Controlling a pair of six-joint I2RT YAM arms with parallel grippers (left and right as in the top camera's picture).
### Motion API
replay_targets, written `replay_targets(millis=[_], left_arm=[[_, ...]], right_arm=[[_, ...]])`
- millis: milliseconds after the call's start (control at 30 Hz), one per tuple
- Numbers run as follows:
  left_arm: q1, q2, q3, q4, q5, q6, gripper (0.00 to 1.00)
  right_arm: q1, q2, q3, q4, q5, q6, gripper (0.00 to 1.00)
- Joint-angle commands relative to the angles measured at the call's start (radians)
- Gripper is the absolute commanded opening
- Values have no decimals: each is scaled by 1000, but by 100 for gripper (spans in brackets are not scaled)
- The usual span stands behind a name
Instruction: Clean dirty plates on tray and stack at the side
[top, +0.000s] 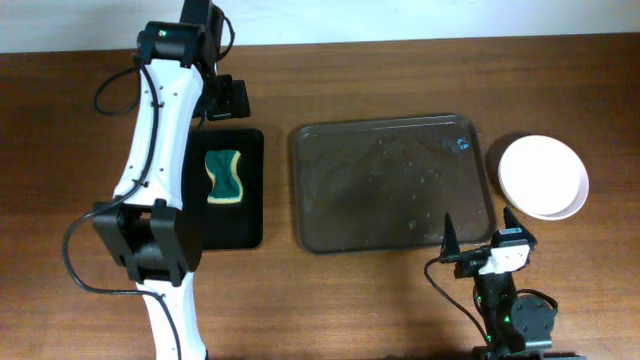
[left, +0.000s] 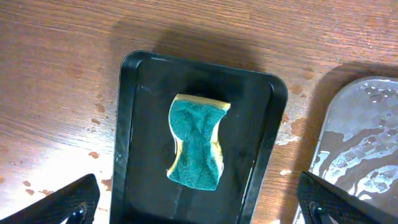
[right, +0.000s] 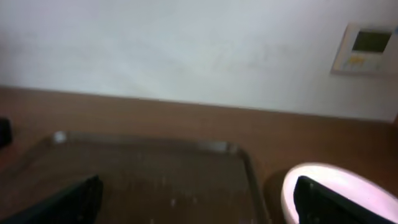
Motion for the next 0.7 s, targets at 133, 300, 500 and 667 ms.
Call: replay_targets(millis=[133, 300, 500, 667], left_arm=[[0, -11, 6, -1, -6, -3, 99], [0, -11, 6, -1, -6, -3, 99], [2, -12, 6, 3, -150, 2, 99], [3, -247, -126, 396, -27, 93, 99]], right_arm=[[10, -16, -5, -55, 2, -3, 98], [10, -16, -5, -55, 2, -3, 99], [10, -16, -5, -55, 2, -3, 99], [10, -16, -5, -55, 2, -3, 99]])
